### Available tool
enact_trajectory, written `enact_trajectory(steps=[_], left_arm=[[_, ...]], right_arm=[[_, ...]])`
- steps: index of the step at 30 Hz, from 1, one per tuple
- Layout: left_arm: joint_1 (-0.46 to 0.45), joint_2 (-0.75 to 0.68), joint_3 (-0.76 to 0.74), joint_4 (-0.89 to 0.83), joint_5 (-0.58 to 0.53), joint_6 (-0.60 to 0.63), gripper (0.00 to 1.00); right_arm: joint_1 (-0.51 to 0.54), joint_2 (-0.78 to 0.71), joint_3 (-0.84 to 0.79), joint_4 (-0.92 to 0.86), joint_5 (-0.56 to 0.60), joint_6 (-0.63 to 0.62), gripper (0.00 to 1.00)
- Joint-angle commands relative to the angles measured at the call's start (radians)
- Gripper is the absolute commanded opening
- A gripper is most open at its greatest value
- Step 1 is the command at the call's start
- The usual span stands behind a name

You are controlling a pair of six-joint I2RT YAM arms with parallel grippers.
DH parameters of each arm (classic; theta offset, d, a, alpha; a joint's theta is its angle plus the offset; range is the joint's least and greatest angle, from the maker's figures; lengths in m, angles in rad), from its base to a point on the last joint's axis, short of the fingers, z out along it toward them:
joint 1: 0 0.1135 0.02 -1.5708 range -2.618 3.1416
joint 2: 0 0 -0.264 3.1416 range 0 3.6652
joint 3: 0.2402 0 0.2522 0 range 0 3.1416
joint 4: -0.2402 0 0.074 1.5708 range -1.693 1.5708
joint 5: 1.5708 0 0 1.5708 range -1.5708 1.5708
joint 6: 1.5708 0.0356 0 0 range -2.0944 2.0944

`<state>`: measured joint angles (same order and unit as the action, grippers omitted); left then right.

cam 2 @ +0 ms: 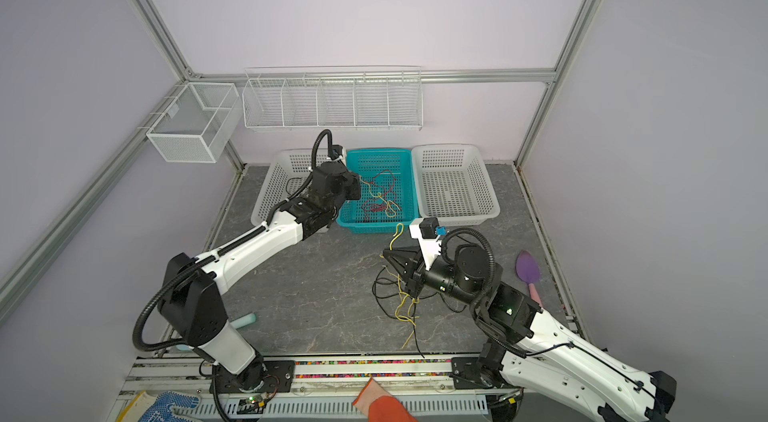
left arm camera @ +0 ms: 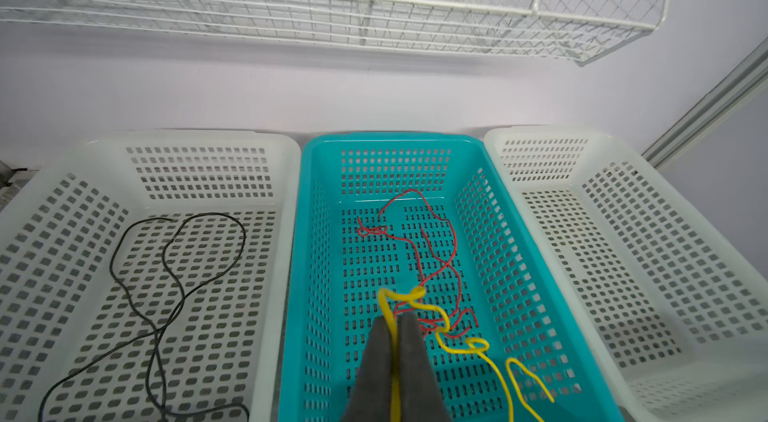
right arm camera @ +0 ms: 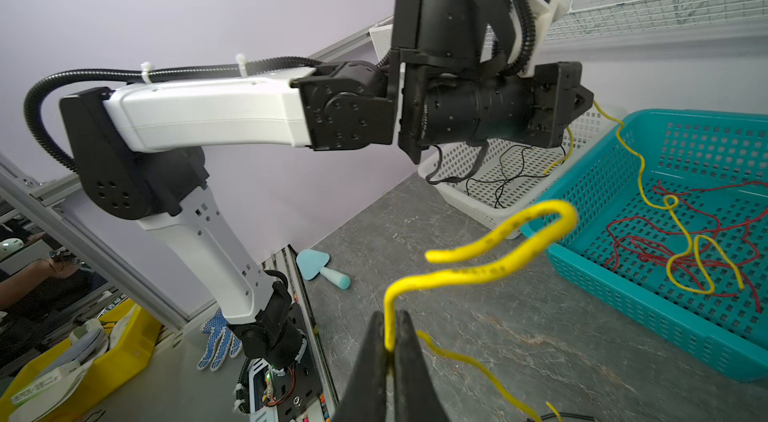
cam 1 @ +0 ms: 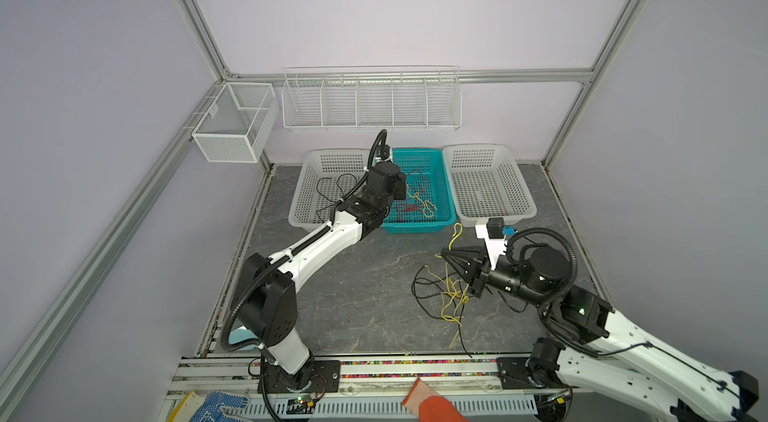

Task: Untangle the cables

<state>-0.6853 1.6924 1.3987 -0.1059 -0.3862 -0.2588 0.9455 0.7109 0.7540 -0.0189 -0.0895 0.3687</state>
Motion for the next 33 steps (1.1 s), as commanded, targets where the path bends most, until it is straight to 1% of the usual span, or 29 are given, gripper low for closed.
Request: enact_trajectory(steps=[1, 5, 9, 13, 19, 22, 26, 30, 32, 33], left_arm=[[0.005, 0.009, 0.034, 0.016, 0.021, 0.04, 0.0], [0.004, 0.004, 0.081, 0.016, 0.073, 0.014, 0.0], [-0.001, 0.008, 0.139, 0.038, 0.169, -0.014, 0.0], [-0.026, 0.067, 0.255, 0.015, 0.226, -0.018, 0.0], [-0.063, 0.267, 0.494, -0.078, 0.275, -0.015, 0.0], [-0.064, 0.386, 0.614, -0.086, 0.326, -0.03, 0.0], [-0.08, 0.548, 0.81, -0.118, 0.384, -0.059, 0.0], [-0.119, 0.703, 1.046, -0.251, 0.363, -0.007, 0.0], [-0.123, 0.752, 1.109, -0.289, 0.362, -0.003, 0.01], [-0.122, 0.761, 1.113, -0.289, 0.362, -0.006, 0.05]], right_arm=[[-0.01, -0.029, -0.017, -0.023, 0.022, -0.017, 0.07], [-0.02, -0.055, -0.031, -0.033, 0.029, -0.017, 0.07], [-0.024, -0.063, -0.036, -0.026, 0.016, -0.013, 0.07], [-0.024, -0.078, -0.042, -0.023, 0.021, -0.013, 0.07], [-0.025, -0.102, -0.039, -0.035, 0.027, -0.012, 0.07], [-0.024, -0.116, -0.039, -0.039, 0.029, -0.007, 0.07], [-0.025, -0.133, -0.033, -0.054, 0.031, -0.005, 0.07], [-0.025, -0.166, -0.034, -0.071, 0.037, -0.001, 0.07], [-0.025, -0.181, -0.035, -0.082, 0.042, -0.002, 0.07], [-0.025, -0.19, -0.035, -0.088, 0.047, -0.004, 0.07]])
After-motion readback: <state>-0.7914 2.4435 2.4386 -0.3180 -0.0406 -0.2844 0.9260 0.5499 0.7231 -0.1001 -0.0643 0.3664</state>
